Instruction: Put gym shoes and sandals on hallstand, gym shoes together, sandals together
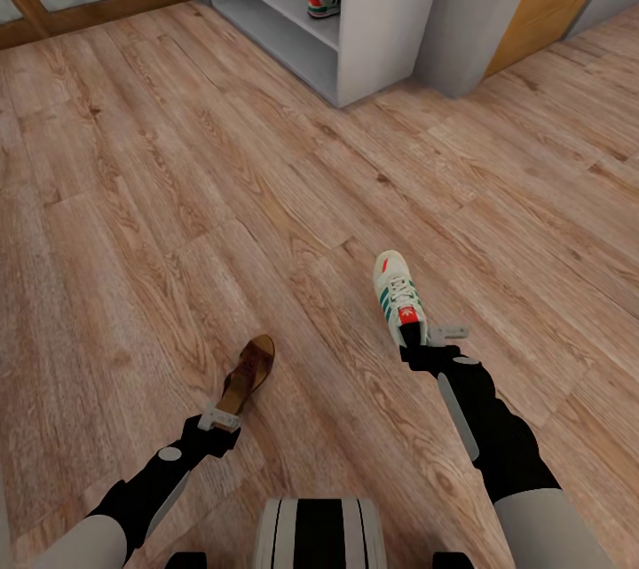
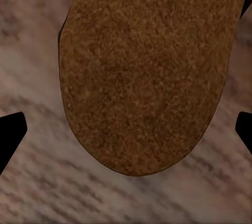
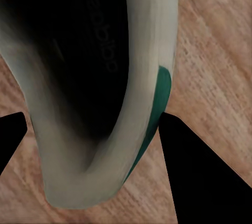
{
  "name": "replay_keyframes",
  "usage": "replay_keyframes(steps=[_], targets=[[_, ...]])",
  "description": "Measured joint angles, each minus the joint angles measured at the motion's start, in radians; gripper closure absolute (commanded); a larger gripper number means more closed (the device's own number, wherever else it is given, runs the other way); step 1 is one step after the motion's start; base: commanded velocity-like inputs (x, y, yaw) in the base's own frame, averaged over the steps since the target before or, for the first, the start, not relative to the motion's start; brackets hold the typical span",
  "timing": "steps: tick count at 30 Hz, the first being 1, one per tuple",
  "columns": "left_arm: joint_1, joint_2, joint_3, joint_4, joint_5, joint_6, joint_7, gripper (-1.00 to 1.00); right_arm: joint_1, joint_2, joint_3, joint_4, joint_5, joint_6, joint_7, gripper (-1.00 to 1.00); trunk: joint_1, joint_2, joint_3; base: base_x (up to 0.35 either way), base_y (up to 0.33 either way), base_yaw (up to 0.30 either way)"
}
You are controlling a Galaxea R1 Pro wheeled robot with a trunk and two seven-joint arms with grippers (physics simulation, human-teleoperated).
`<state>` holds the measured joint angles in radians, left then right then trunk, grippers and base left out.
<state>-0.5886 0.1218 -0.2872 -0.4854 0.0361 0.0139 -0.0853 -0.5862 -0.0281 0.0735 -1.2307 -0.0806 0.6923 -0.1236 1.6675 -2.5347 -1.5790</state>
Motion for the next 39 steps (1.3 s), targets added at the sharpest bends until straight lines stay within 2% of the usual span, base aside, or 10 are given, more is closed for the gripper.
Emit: replay_keyframes(steps=[36, 37, 39], targets=[[0.0, 0.0, 0.002, 0.0, 0.001, 0.0, 0.003, -1.0, 0.0, 0.0, 0.0, 0.0, 0.0, 0.0, 0.0, 1.0, 0.0, 0.0, -0.001, 0.022, 0.005, 0.0], [0.0, 0.0, 0.001, 0.0, 0.001, 0.0, 0.003, 1.0, 0.0, 0.0, 0.0, 0.0, 0.0, 0.0, 0.0, 1.0, 0.0, 0.0, -0.001, 0.0, 0.0, 0.0], [0.001, 0.0, 0.001, 0.0, 0.0, 0.0, 0.004, 1.0, 0.0, 0.0, 0.0, 0.0, 0.0, 0.0, 0.0, 1.0, 0.0, 0.0, -0.001, 0.0, 0.0, 0.0]])
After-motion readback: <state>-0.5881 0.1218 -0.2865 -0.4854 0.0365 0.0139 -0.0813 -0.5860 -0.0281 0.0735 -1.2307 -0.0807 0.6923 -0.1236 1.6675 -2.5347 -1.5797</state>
